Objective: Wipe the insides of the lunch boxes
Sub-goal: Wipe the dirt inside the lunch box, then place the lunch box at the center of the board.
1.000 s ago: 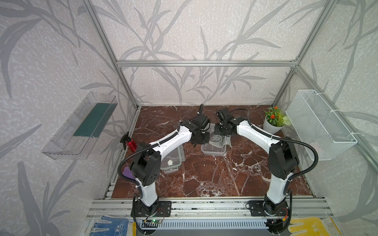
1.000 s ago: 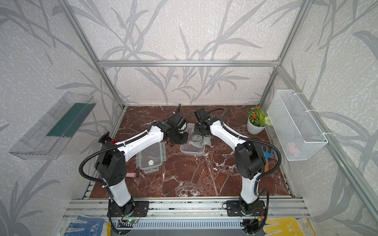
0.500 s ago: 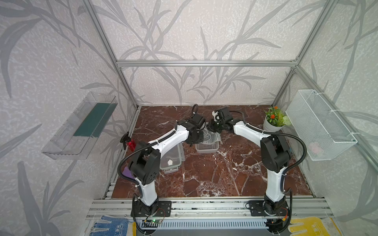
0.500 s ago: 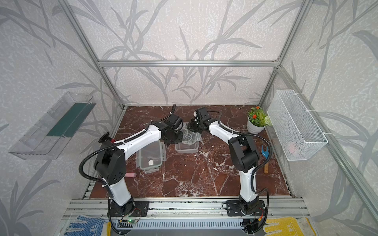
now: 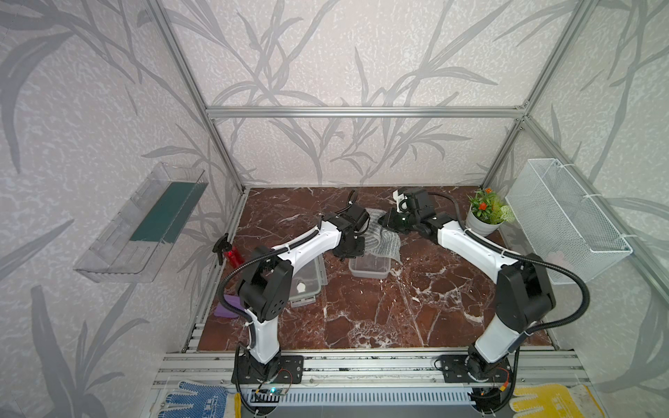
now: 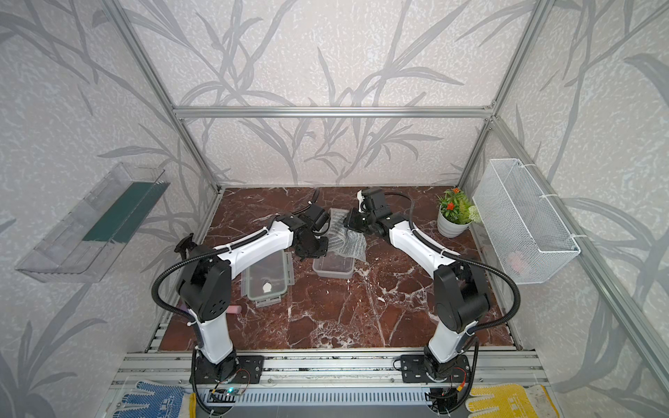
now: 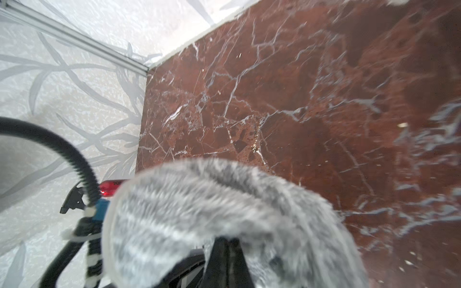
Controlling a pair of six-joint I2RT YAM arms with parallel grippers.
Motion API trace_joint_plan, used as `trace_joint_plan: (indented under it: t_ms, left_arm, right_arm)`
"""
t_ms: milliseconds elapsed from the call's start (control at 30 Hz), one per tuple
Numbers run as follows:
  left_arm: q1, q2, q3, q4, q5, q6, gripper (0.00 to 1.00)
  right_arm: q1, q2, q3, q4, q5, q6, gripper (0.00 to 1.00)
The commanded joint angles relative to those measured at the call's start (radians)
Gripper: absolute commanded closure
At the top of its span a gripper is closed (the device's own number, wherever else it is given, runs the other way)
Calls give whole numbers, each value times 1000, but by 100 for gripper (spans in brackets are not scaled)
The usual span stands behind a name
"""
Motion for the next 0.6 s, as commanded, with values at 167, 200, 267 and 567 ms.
trace_joint_plan:
  t_ms: [167,200,267,567]
  left_arm:
    - [11,81,48,-28,-21,-3,100]
    - [11,88,50,-27,-22,-6,100]
    - [12,105,53,-28,-34,-19,100]
    - [30,143,37,-1,-85,-96,100]
  right_arm:
    - [-70,-192,-84,-136,127,-56,100]
    - [-78,-212,-89,-155,141,-79,100]
    - [-98,-258,-97,-204,175,-105,100]
    - [-160,-335,-165,-326,254,-123,100]
